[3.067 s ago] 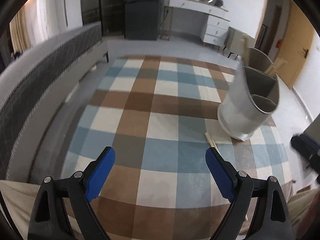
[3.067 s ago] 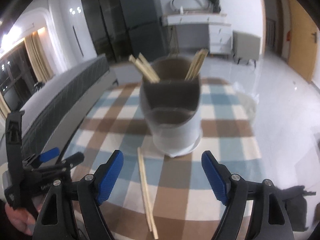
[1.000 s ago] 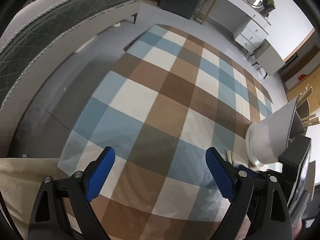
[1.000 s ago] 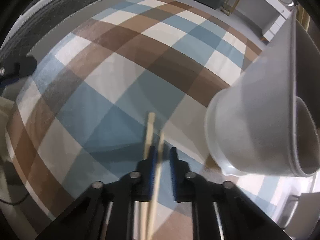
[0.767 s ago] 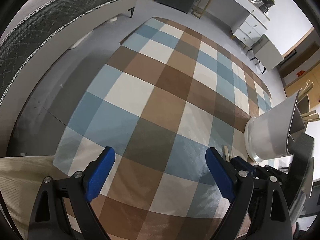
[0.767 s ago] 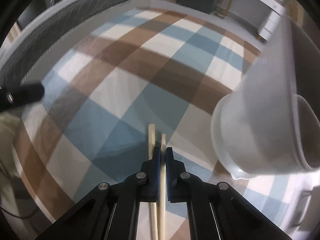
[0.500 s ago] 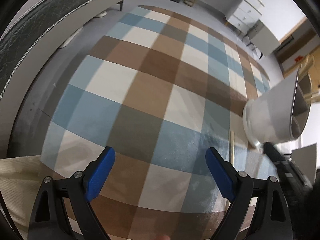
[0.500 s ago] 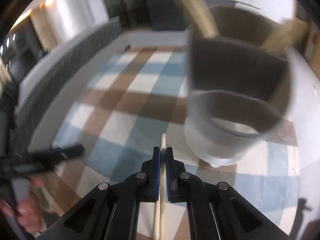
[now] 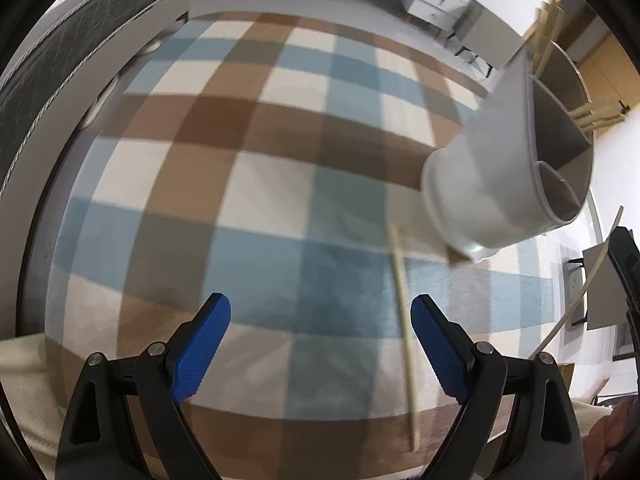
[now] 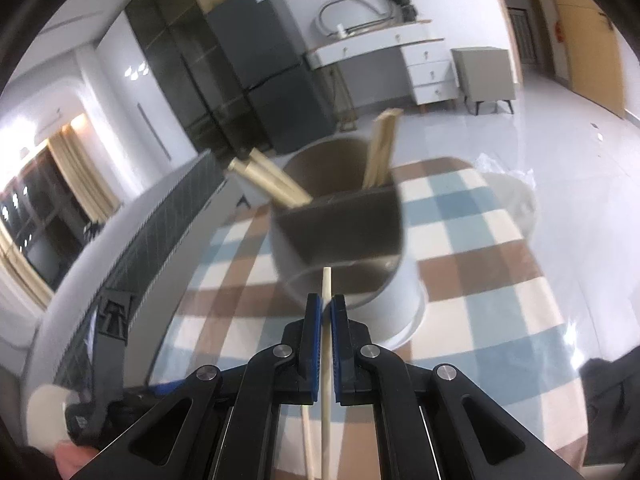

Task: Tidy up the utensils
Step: 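Close the left gripper on the last chopstick while the right gripper holds its chopstick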

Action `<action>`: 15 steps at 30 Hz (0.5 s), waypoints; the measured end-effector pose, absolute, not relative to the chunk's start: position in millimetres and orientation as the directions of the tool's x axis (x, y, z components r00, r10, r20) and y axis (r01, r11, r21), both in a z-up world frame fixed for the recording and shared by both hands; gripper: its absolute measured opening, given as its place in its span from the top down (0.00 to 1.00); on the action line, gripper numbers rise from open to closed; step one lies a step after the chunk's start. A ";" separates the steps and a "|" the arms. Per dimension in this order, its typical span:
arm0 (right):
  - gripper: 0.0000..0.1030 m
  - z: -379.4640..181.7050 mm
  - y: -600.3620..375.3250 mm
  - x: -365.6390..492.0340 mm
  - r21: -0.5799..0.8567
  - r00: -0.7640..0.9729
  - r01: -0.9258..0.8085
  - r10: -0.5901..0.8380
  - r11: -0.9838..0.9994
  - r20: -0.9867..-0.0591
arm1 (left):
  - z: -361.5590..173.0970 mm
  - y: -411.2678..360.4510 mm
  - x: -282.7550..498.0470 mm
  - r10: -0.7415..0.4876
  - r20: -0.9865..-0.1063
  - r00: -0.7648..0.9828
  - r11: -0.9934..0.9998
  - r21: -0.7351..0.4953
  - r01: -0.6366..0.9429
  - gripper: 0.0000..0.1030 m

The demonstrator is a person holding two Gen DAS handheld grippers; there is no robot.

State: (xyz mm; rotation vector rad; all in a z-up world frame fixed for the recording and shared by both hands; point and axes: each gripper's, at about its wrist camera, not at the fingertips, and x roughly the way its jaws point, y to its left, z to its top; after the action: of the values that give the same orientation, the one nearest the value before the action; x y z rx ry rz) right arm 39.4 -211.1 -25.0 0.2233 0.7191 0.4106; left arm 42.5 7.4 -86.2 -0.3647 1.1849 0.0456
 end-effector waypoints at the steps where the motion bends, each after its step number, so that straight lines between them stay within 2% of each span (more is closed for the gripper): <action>1: 0.96 -22.0 -218.4 39.3 0.345 0.687 -0.276 0.435 0.897 -0.582 | -85.1 3.9 46.0 -0.136 -0.913 0.384 0.943 -0.237 -0.231 0.14; 8: 0.96 -8.8 -256.9 39.0 0.396 0.736 -0.212 0.412 0.894 -0.537 | -96.1 -25.5 74.9 -0.096 -0.935 0.342 0.960 -0.177 -0.215 0.14; 10: 0.96 -4.3 -263.9 38.4 0.406 0.746 -0.203 0.409 0.891 -0.526 | -99.7 -35.3 79.3 -0.087 -0.938 0.335 0.968 -0.160 -0.196 0.20; 15: 0.96 11.1 -278.7 35.4 0.414 0.780 -0.197 0.398 0.888 -0.482 | -109.4 -56.0 86.8 -0.028 -0.946 0.322 0.986 -0.079 -0.146 0.26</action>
State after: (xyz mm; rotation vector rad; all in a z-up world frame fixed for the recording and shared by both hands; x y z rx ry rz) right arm 35.4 -278.7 11.1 0.3550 0.5946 0.3293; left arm 86.8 -56.0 -109.4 -0.1600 1.2424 0.0776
